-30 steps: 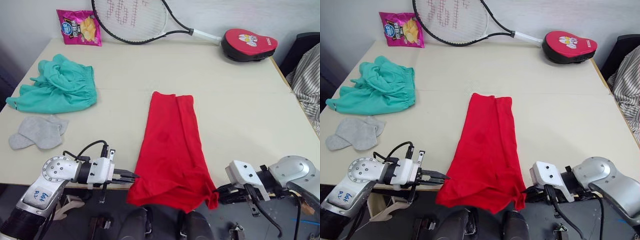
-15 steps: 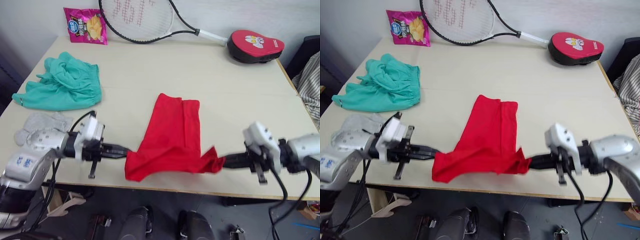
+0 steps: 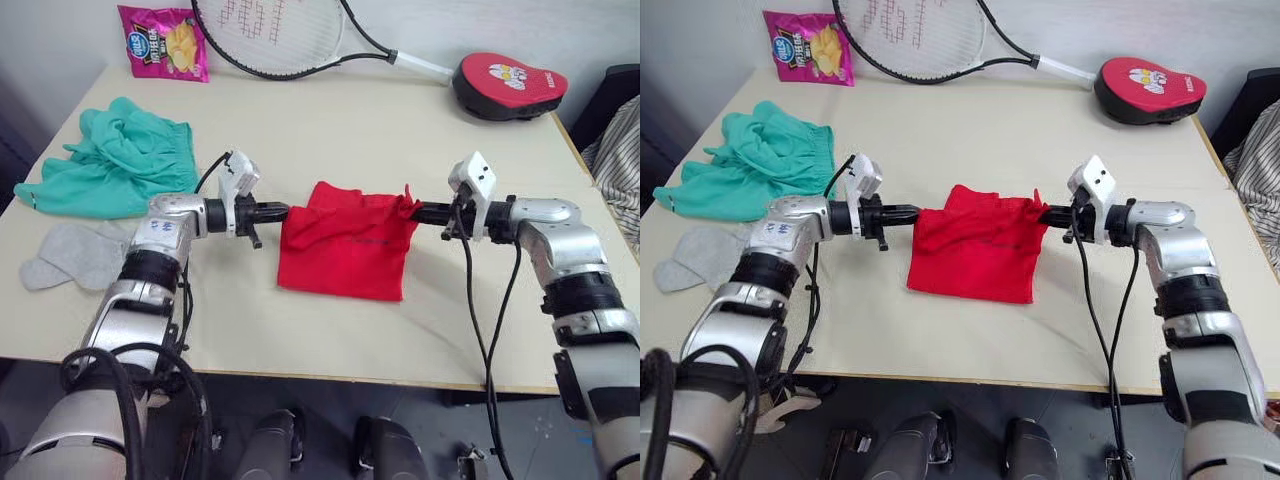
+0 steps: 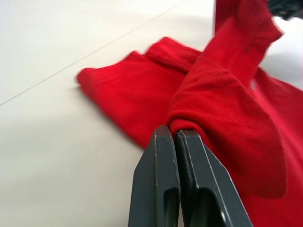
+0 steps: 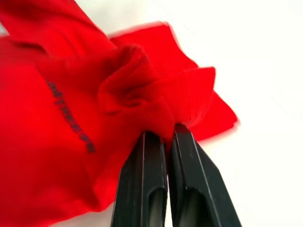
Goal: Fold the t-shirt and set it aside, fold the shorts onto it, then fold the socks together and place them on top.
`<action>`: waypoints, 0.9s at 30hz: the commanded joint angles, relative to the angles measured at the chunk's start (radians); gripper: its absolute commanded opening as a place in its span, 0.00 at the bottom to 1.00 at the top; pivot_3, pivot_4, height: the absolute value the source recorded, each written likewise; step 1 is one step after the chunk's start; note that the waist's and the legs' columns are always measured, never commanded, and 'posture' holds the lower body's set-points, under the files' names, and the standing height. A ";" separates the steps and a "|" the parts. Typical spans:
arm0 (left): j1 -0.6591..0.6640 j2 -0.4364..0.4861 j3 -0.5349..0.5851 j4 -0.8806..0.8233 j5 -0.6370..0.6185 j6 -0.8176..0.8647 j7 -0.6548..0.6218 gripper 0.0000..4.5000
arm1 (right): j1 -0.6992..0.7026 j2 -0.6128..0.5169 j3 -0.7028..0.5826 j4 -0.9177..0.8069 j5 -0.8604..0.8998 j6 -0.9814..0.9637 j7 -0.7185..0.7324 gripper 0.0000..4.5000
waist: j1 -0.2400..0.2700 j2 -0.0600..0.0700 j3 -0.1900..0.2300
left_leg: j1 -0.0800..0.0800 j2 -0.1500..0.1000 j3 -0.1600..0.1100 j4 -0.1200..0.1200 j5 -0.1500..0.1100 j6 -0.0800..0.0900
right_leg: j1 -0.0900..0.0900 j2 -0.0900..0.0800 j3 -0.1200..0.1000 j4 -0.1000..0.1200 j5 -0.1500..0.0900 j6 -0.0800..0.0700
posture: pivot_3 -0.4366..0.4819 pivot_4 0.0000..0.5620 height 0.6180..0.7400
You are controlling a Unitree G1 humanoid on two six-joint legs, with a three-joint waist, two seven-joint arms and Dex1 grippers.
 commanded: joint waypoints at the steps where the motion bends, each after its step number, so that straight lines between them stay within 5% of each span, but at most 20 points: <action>1: -0.069 -0.034 0.049 0.113 0.037 -0.083 0.058 0.01 | -0.066 0.021 -0.050 0.138 -0.039 -0.095 -0.040 0.00 | -0.010 0.000 0.000 | -0.001 0.000 0.000 0.000 0.000 0.000 | 0.000 0.000 0.000 0.000 0.000 0.000 | 0.48 0.27 1.00; 8: -0.110 -0.075 0.100 0.199 0.079 -0.123 0.123 0.01 | -0.085 0.078 -0.084 0.246 -0.069 -0.154 -0.044 0.00 | -0.022 0.000 0.000 | -0.002 0.000 -0.002 0.002 0.000 0.000 | 0.000 0.000 -0.001 0.002 0.000 0.000 | 0.48 0.27 1.00; 11: -0.116 -0.082 0.134 0.214 0.083 -0.100 0.187 0.16 | -0.089 0.097 -0.112 0.268 -0.068 -0.139 -0.084 0.00 | -0.034 0.000 0.000 | -0.001 0.000 -0.002 0.003 0.000 0.000 | 0.000 0.000 -0.001 0.003 0.000 0.000 | 0.48 0.27 1.00; 14: -0.108 -0.081 0.153 0.215 0.094 -0.100 0.223 0.36 | -0.088 0.112 -0.137 0.265 -0.069 -0.156 -0.118 0.16 | -0.037 0.000 0.000 | -0.002 0.000 -0.002 0.003 0.000 0.000 | 0.000 0.000 0.000 0.003 0.000 0.000 | 0.48 0.27 1.00; 20: -0.062 -0.067 0.215 0.199 0.091 -0.124 0.355 0.79 | -0.086 0.136 -0.254 0.294 -0.045 -0.204 -0.360 0.64 | -0.037 0.000 0.000 | -0.002 0.000 -0.003 0.003 0.001 -0.001 | 0.000 0.000 0.001 0.003 0.000 0.000 | 0.48 0.27 1.00; 23: -0.027 -0.054 0.244 0.159 0.086 -0.216 0.369 1.00 | -0.054 0.121 -0.283 0.261 -0.040 -0.190 -0.361 0.86 | -0.038 0.000 0.000 | -0.002 0.000 -0.003 0.003 0.001 -0.001 | 0.000 0.000 0.002 0.004 0.000 0.000 | 0.48 0.27 1.00; 25: 0.004 -0.039 0.260 0.119 0.072 -0.304 0.304 1.00 | -0.021 0.107 -0.293 0.204 -0.034 -0.201 -0.324 0.99 | -0.039 0.000 0.000 | -0.002 0.000 -0.003 0.003 0.001 -0.001 | 0.000 0.000 0.002 0.003 0.000 0.000 | 0.48 0.27 1.00; 27: 0.055 -0.015 0.251 0.055 0.064 -0.385 0.157 1.00 | 0.049 0.092 -0.283 0.067 -0.002 -0.212 -0.201 0.99 | -0.038 0.000 0.000 | -0.002 0.000 -0.003 0.003 0.001 -0.001 | -0.001 0.000 0.002 0.003 0.000 0.000 | 0.48 0.27 1.00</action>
